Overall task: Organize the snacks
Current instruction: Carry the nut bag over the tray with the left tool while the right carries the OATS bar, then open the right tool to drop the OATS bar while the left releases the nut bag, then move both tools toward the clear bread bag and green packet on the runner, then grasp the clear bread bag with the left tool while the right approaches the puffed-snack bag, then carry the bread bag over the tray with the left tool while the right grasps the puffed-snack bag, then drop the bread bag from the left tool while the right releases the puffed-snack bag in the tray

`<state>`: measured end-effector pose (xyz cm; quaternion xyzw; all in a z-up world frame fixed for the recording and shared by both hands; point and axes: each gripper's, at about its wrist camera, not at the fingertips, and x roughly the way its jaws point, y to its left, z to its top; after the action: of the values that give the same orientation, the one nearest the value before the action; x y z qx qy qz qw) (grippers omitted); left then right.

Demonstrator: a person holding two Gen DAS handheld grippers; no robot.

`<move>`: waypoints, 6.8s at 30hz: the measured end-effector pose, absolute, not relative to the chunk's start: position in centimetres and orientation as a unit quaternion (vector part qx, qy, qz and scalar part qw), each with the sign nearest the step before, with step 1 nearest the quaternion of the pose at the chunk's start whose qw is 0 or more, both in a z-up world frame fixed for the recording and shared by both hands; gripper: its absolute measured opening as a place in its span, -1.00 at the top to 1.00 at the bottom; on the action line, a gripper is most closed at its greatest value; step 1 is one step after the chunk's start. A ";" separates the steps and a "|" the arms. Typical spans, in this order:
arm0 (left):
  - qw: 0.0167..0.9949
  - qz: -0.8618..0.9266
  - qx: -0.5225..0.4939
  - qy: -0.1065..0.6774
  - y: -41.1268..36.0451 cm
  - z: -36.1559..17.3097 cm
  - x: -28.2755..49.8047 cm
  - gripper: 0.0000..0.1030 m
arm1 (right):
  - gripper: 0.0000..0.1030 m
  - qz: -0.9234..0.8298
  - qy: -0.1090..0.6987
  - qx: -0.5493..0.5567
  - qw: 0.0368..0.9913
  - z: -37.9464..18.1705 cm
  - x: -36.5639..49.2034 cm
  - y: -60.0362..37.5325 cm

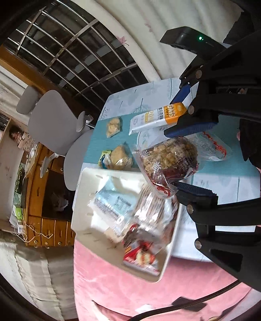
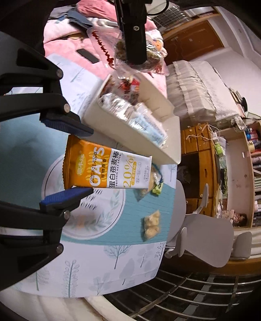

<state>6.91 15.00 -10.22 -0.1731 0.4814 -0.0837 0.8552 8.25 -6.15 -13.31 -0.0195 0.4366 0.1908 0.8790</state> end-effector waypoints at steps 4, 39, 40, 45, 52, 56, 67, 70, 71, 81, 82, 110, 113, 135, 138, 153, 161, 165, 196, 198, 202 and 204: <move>0.854 -0.102 -0.172 0.481 19.0 -10.0 8.4 0.32 | 0.01 0.175 0.425 0.001 0.888 -12.5 8.5 -3.0; 0.814 -0.138 -0.098 0.555 27.1 -14.3 12.1 -0.22 | -0.42 0.068 0.490 0.106 0.863 -14.5 7.0 4.8; 0.813 -0.140 -0.094 0.558 26.8 -14.4 12.2 -0.23 | -0.42 0.062 0.496 0.120 0.858 -14.7 7.1 4.0; 0.806 -0.152 -0.058 0.569 23.2 -13.9 13.3 -0.42 | -0.42 0.034 0.532 0.188 0.825 -15.7 8.0 -0.3; 0.807 -0.168 -0.016 0.566 17.5 -12.4 16.1 -0.52 | -0.42 0.011 0.553 0.279 0.785 -16.6 10.9 -7.6; 0.805 -0.171 0.000 0.568 14.1 -12.0 18.1 -0.60 | -0.42 -0.006 0.562 0.320 0.763 -17.0 13.6 -11.9; 0.774 -0.154 0.098 0.606 3.9 -14.9 24.6 -0.63 | -0.43 -0.031 0.593 0.333 0.732 -19.0 23.5 -20.3; 0.757 -0.154 0.121 0.623 1.7 -16.5 26.5 -0.63 | -0.43 -0.016 0.587 0.311 0.747 -19.4 26.3 -20.9; 0.751 -0.152 0.131 0.629 1.0 -17.1 27.3 -0.63 | -0.43 -0.006 0.581 0.299 0.757 -19.6 27.3 -20.9; 0.723 -0.129 0.163 0.659 -1.6 -22.0 32.7 -0.63 | -0.44 0.071 0.526 0.166 0.831 -21.6 32.4 -18.7; 0.722 -0.126 0.165 0.660 -1.6 -22.3 33.1 -0.63 | -0.44 0.075 0.511 0.159 0.841 -21.8 32.6 -18.6; 0.687 -0.070 0.254 0.678 -3.4 -28.8 37.5 -0.31 | -0.46 0.073 0.412 0.050 0.907 -26.2 34.9 -15.6; 0.689 -0.082 0.243 0.678 -3.5 -28.8 37.7 -0.08 | -0.33 0.075 0.413 0.053 0.906 -26.3 34.9 -15.7; 0.699 -0.098 0.162 0.690 -3.5 -26.2 35.0 -0.04 | 1.00 0.089 0.464 0.064 0.879 -24.6 31.1 -17.4; 0.702 -0.102 0.149 0.689 -3.6 -24.9 33.6 -0.04 | 1.00 0.094 0.466 0.073 0.877 -23.7 29.6 -17.5; 0.764 -0.119 0.065 0.631 1.4 -13.7 28.4 -0.04 | 1.00 0.086 0.476 0.197 0.853 -18.6 27.6 -19.2; 0.788 -0.088 0.008 0.609 8.0 -11.4 26.7 -0.04 | -0.02 0.060 0.491 0.273 0.825 -19.0 31.0 -19.7; 0.784 -0.056 -0.014 0.618 12.2 -12.7 26.6 -0.04 | -0.21 0.030 0.507 0.252 0.824 -20.7 32.5 -17.7; 0.758 -0.063 -0.071 0.646 24.9 -18.5 24.9 -0.01 | 0.17 -0.070 0.489 0.148 0.857 -22.5 34.8 -10.6; 0.762 -0.074 -0.074 0.640 25.2 -18.3 24.6 0.02 | 0.17 -0.059 0.479 0.159 0.861 -21.1 33.9 -9.9; 0.770 -0.093 -0.081 0.626 26.1 -17.6 23.6 0.03 | 0.17 -0.023 0.452 0.160 0.877 -17.3 31.0 -7.1; 0.773 -0.104 -0.085 0.620 26.7 -17.2 23.0 0.03 | 0.17 -0.001 0.443 0.158 0.883 -15.5 29.6 -5.6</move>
<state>22.99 26.71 -17.15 -0.0853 0.6198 -0.1037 0.7732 29.57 -5.57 -15.49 0.1579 0.4429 -0.0006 0.8826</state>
